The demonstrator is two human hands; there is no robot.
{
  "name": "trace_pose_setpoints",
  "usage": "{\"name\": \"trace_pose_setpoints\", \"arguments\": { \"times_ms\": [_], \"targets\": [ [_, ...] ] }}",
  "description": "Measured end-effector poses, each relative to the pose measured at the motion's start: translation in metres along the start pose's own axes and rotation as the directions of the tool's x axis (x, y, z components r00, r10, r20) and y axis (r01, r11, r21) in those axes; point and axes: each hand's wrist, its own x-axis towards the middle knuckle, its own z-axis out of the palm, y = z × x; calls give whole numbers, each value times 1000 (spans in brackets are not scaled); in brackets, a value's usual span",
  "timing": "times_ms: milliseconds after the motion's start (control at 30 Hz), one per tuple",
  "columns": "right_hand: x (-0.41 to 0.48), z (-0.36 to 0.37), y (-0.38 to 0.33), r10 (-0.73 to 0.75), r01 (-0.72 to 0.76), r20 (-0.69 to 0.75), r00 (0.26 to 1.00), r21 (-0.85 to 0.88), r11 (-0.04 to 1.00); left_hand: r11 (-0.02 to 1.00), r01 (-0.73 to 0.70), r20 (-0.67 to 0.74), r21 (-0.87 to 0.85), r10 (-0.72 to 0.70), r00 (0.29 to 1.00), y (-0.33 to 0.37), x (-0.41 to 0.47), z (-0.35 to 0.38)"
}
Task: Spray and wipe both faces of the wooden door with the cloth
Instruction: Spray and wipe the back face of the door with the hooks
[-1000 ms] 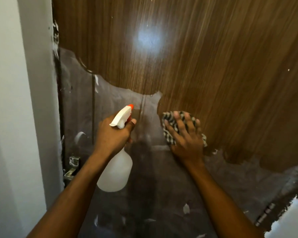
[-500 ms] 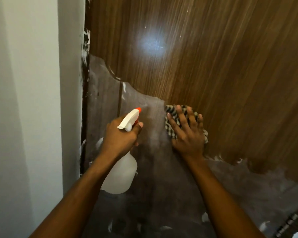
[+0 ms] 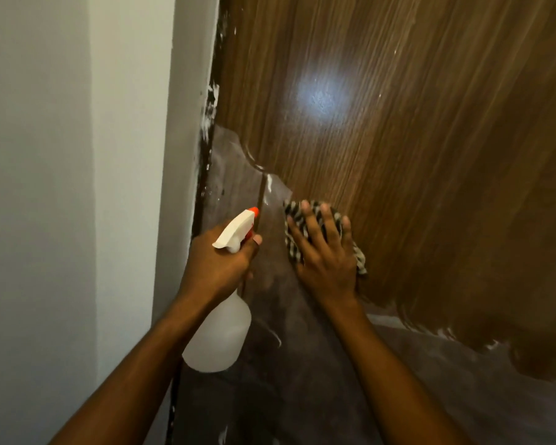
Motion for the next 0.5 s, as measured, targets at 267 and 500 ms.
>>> {"name": "trace_pose_setpoints", "arguments": {
  "times_ms": [267,500],
  "targets": [
    [4,-3,22,290,-294,-92,953,-31,955,999,31,-65,25,-29,997,-6,-13,-12],
    [86,13,-63,55,-50,-99,994,58,997,998,19,-111,53,-13,994,-18,1,-40]
  ]
}}
